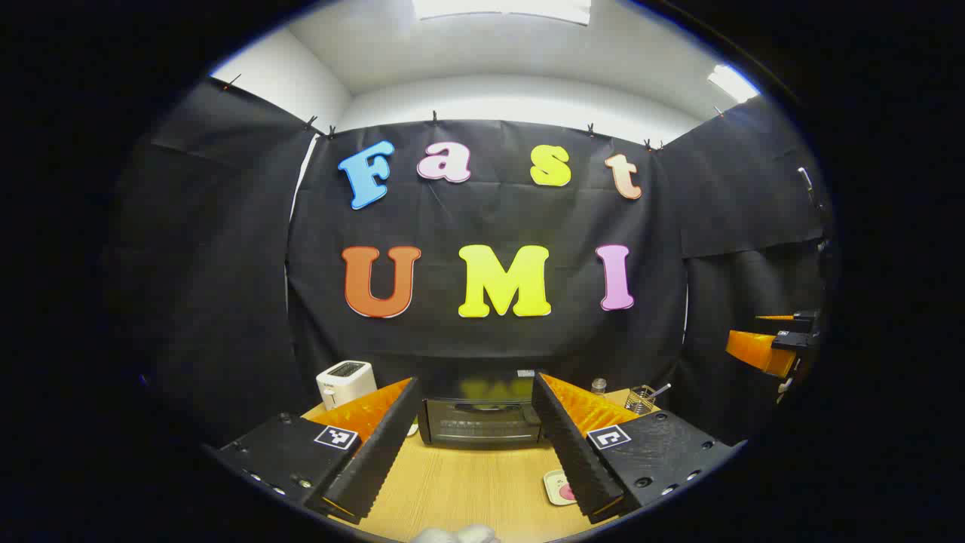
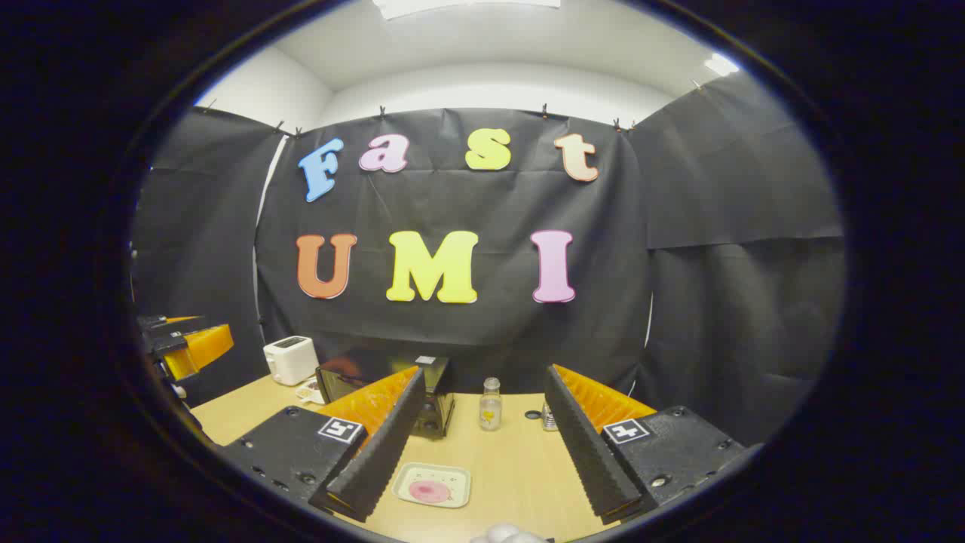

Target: Open the electric oven with the left hand, put the food in, and close the electric oven.

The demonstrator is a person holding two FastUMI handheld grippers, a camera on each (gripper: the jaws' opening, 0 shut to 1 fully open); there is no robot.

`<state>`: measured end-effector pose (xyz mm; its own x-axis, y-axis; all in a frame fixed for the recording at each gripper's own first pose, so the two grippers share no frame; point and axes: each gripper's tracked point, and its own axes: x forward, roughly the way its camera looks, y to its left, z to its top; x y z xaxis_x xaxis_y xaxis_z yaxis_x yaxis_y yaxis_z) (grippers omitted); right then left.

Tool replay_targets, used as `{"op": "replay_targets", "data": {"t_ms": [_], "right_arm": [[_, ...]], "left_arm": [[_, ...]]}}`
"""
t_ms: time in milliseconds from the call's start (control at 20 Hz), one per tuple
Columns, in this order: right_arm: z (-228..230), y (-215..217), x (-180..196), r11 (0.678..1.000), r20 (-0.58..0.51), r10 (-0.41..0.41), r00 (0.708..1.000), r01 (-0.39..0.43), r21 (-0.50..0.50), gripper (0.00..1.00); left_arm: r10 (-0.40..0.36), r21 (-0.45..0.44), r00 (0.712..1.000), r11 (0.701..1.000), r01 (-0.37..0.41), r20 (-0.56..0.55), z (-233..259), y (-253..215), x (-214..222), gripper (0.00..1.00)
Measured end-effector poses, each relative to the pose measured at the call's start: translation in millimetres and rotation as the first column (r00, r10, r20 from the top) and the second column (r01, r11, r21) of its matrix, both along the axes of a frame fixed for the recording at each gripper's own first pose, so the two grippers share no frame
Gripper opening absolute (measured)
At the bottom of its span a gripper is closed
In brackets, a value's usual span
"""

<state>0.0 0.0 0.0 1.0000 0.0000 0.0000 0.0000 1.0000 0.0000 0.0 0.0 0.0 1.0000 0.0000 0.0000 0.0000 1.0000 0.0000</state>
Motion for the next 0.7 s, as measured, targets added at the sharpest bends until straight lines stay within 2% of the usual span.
{"op": "replay_targets", "data": {"t_ms": [250, 700], "right_arm": [[4.6, 4.9, -11.5, 1.0, 0.015, 0.004, 1.0, -0.004, -0.011, 1.0], [-0.4, -7.4, -18.7, 1.0, 0.0, -0.027, 1.0, 0.027, 0.006, 1.0]], "left_arm": [[0.006, 0.025, 0.999, 1.0, -0.005, -0.032, -8.8, 6.2, -3.7, 0.95], [-0.043, 0.025, 0.998, 0.999, 0.044, -0.036, -13.9, -8.0, 3.0, 0.95]]}}
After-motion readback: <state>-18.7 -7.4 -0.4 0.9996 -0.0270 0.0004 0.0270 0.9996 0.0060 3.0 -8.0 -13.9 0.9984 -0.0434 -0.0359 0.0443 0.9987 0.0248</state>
